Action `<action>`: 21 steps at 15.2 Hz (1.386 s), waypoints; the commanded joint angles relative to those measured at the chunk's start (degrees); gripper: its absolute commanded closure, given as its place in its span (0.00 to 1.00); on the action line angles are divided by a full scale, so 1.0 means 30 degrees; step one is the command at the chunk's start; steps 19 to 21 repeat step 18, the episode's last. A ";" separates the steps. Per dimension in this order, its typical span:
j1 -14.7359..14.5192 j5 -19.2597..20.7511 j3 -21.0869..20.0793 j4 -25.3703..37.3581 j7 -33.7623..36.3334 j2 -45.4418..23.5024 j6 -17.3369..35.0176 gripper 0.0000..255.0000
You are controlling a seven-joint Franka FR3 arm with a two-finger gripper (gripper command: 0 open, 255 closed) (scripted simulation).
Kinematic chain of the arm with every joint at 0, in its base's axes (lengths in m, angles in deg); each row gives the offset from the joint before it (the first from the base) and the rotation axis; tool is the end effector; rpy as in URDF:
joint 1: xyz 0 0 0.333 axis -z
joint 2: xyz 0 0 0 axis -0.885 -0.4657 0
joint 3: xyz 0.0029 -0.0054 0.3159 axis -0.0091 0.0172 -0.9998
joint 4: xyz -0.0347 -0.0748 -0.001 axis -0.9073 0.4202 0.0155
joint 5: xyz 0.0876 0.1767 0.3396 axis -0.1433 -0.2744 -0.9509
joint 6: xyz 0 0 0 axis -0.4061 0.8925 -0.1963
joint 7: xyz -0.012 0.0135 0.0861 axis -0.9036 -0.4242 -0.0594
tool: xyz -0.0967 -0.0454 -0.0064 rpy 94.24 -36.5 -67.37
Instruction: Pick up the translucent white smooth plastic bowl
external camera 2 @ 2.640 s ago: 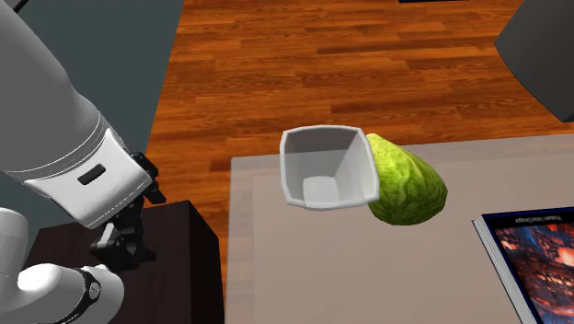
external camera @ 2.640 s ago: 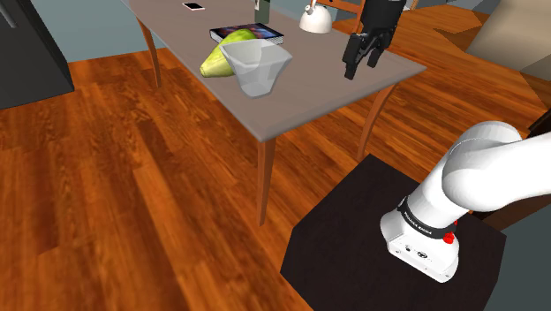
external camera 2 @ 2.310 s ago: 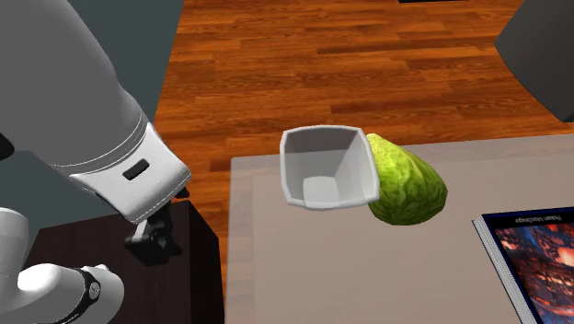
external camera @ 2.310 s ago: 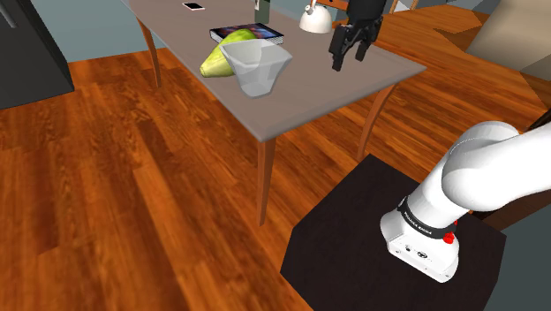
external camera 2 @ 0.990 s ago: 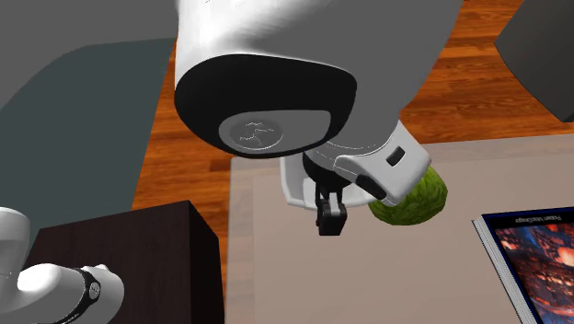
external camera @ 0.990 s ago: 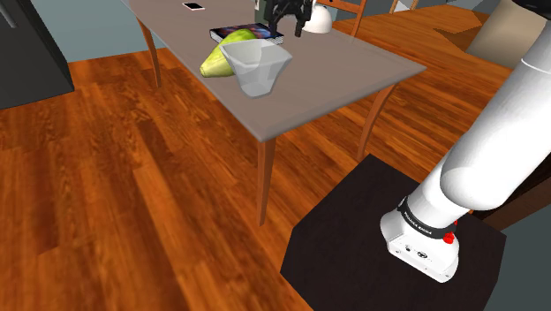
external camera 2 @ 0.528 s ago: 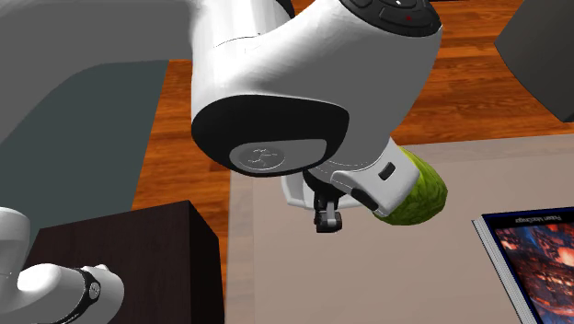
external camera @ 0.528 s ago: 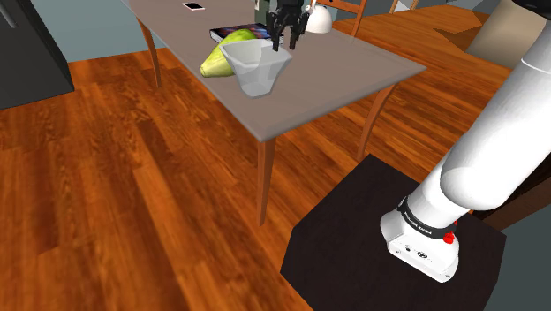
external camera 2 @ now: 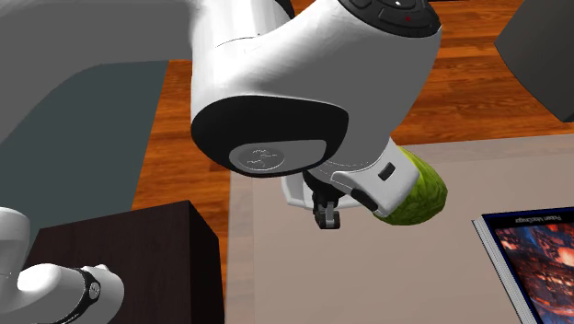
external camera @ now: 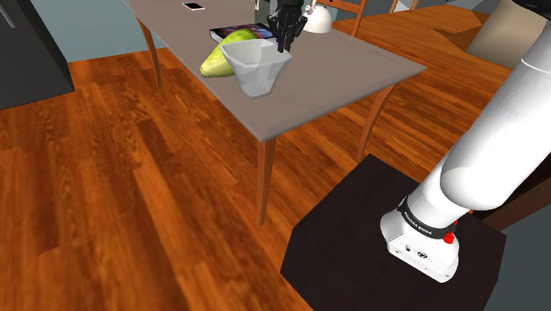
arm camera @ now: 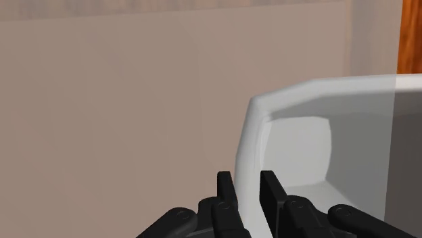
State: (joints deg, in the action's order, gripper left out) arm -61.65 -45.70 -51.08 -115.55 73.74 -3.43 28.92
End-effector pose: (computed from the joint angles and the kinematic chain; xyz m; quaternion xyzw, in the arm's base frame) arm 0.5875 -0.0160 0.5393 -0.9943 0.1026 0.0024 0.0285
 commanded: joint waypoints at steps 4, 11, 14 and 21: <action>0.0003 0.0004 0.0001 0.0805 0.0034 -0.0053 -0.0762 1.00; 0.0020 0.0009 0.0009 0.2921 0.0123 -0.0294 -0.2634 1.00; 0.0028 0.0005 0.0014 0.3939 0.0160 -0.0477 -0.3469 1.00; 0.0036 0.0000 0.0016 0.4716 0.0188 -0.0641 -0.4082 1.00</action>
